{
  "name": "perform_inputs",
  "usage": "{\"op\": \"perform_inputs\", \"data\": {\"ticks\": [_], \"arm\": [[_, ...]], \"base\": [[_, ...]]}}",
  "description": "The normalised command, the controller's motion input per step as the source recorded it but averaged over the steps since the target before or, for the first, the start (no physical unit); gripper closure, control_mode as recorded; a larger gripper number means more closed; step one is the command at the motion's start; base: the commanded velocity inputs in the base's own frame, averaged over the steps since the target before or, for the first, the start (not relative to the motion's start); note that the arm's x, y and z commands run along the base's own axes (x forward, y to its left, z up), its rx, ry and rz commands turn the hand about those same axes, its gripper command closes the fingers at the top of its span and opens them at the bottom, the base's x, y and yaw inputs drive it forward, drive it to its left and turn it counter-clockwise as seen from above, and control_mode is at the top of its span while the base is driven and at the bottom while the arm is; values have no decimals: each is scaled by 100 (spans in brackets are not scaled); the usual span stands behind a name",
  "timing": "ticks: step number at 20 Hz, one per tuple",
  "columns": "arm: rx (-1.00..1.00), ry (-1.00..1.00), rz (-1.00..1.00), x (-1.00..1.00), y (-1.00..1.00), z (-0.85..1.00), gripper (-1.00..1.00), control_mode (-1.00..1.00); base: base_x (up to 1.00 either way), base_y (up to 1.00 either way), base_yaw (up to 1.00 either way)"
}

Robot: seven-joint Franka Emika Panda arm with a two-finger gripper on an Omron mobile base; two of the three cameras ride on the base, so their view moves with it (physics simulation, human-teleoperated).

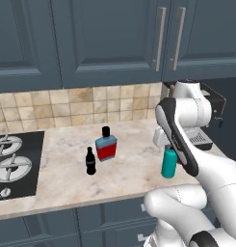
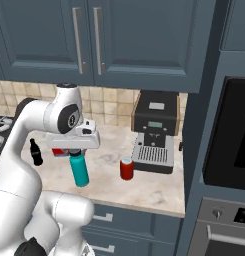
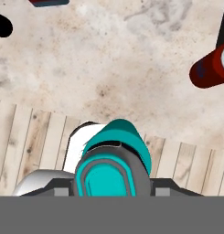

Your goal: Move the drinks to the dining counter.

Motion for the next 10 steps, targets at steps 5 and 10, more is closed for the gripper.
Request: {"op": "perform_inputs", "data": {"ticks": [5, 10], "arm": [[0, 0, 0, 0, 0, 0, 100, 100], [0, 0, 0, 0, 0, 0, 100, 100]], "base": [[-95, 0, -1], [-85, -16, -25]]}}
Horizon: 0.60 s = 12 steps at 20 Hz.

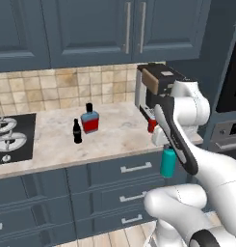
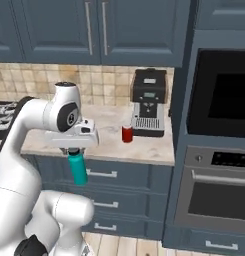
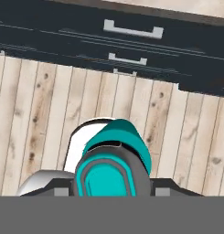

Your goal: Move the drinks to the dining counter.

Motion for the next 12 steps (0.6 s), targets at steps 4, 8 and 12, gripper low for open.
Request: {"op": "perform_inputs", "data": {"ticks": [4, 8, 12], "arm": [[0, 0, 0, 0, 0, 0, 100, 100], [0, 0, 0, 0, 0, 0, 100, 100], [0, 0, 0, 0, 0, 0, 100, 100]], "base": [[-6, 0, -74], [0, 0, -100], [0, 0, -100]]}}
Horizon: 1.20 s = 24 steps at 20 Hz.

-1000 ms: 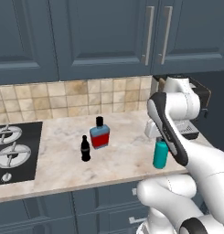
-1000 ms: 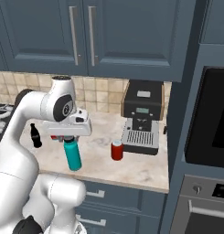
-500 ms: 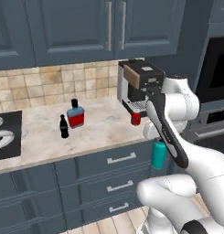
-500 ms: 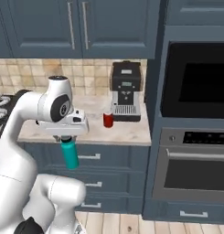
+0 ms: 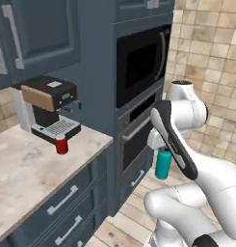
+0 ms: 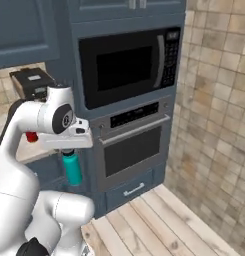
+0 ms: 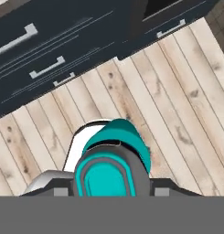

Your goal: Move the drinks to the dining counter.

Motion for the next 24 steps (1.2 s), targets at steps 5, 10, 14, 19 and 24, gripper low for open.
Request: {"op": "perform_inputs", "data": {"ticks": [5, 10, 14, 19, 24], "arm": [[0, 0, 0, 0, 0, 0, 100, 100], [0, 0, 0, 0, 0, 0, 100, 100], [0, 0, 0, 0, 0, 0, 100, 100], [0, 0, 0, 0, 0, 0, 100, 100], [0, 0, 0, 0, 0, 0, 100, 100]], "base": [[0, 0, -100], [0, 0, -100], [0, 0, -100], [0, 0, -100], [0, 0, -100]]}}
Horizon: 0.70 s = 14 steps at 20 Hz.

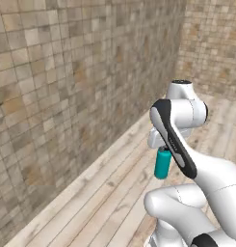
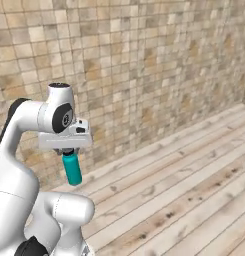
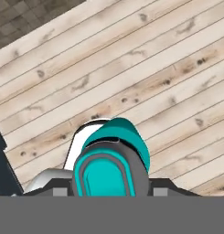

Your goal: Move the drinks to the dining counter.

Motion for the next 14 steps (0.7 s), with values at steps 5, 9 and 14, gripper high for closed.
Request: {"op": "perform_inputs", "data": {"ticks": [5, 9, 14], "arm": [[0, 0, 0, 0, 0, 0, 100, 100], [0, 0, 0, 0, 0, 0, 100, 100], [0, 0, 0, 0, 0, 0, 100, 100]], "base": [[0, 0, -99], [3, -6, -86], [41, 31, -20]]}}
